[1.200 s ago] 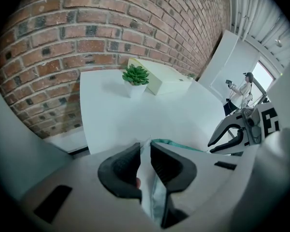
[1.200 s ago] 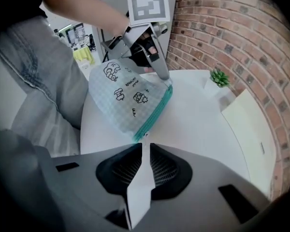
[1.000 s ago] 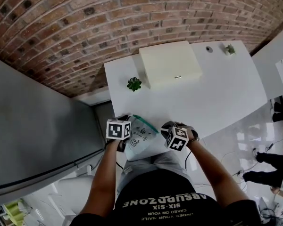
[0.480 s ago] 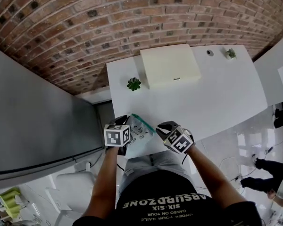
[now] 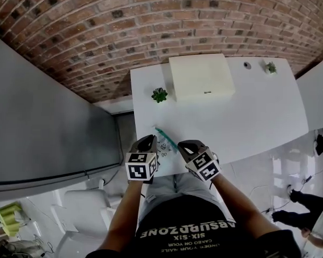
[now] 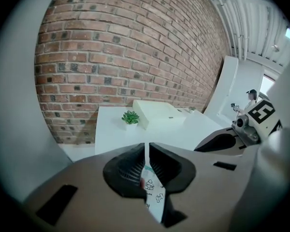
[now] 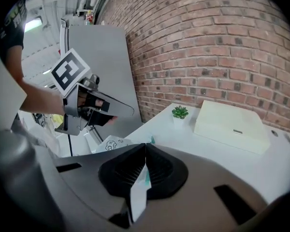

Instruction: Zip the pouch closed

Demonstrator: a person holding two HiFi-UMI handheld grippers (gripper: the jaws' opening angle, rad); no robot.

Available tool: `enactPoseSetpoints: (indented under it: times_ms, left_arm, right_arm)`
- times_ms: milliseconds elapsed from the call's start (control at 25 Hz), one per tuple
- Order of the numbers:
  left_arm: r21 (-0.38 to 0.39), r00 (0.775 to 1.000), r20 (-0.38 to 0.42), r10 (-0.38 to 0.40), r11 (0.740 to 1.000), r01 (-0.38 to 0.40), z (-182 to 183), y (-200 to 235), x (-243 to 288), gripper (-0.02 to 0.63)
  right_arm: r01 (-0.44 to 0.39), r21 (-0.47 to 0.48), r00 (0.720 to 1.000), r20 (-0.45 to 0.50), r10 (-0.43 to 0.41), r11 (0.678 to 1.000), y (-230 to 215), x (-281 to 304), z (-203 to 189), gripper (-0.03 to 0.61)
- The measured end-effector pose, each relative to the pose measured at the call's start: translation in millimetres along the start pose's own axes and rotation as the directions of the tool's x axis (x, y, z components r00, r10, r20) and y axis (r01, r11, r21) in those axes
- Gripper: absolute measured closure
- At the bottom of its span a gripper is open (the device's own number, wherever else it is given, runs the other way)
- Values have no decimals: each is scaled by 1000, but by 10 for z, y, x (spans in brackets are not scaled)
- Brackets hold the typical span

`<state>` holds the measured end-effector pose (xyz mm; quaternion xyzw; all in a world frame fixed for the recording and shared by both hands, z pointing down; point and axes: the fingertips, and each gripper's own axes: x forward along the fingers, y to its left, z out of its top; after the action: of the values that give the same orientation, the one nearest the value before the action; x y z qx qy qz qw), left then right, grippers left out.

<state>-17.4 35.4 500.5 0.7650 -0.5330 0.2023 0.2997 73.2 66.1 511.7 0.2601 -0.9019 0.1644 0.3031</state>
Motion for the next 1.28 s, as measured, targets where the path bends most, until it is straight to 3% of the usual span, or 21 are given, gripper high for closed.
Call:
enactPoseSetpoints:
  times_ms: [520,1280]
  left_arm:
    - [-25,994,107,-37,999,40,185,-384,-306,607]
    - [0,986,156,-65,998,65,304,-584,-413,607]
  right_arm:
    - [4,60,981,193,-16,998,178,-254,510,581]
    - [30,58,972,233,-43,998,218,-442,661,581]
